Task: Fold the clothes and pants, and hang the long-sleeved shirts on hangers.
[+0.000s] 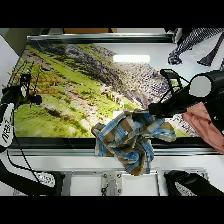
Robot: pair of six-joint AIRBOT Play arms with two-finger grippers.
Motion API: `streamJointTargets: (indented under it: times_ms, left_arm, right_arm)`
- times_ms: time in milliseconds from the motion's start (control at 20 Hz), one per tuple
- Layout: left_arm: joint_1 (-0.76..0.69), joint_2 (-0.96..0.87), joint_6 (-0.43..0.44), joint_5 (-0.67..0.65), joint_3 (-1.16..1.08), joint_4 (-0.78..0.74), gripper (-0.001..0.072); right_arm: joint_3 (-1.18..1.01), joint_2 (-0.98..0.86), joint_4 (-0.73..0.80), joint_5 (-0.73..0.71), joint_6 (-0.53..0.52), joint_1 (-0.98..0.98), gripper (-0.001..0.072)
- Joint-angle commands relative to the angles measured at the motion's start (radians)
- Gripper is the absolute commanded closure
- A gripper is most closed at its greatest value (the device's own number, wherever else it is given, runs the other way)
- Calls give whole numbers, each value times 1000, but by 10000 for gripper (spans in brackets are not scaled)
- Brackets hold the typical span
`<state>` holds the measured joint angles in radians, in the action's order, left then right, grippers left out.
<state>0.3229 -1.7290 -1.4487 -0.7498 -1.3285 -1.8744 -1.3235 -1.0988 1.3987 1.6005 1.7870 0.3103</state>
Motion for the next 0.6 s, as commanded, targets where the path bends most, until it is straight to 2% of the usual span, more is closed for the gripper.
streamJointTargets:
  times_ms: [0,100,350,550]
  left_arm:
    - [1,-49,1,45,-1,-47,91]
    - [1,-80,1,42,-28,-45,91]
    - [1,-163,1,-64,-151,-43,91]
    - [1,-185,1,-62,-146,-45,97]
  right_arm:
    - [0,-1,0,0,0,1,693]
    - [0,-1,0,0,0,1,693]
    - [0,-1,0,0,0,1,693]
    - [0,-1,0,0,0,1,693]
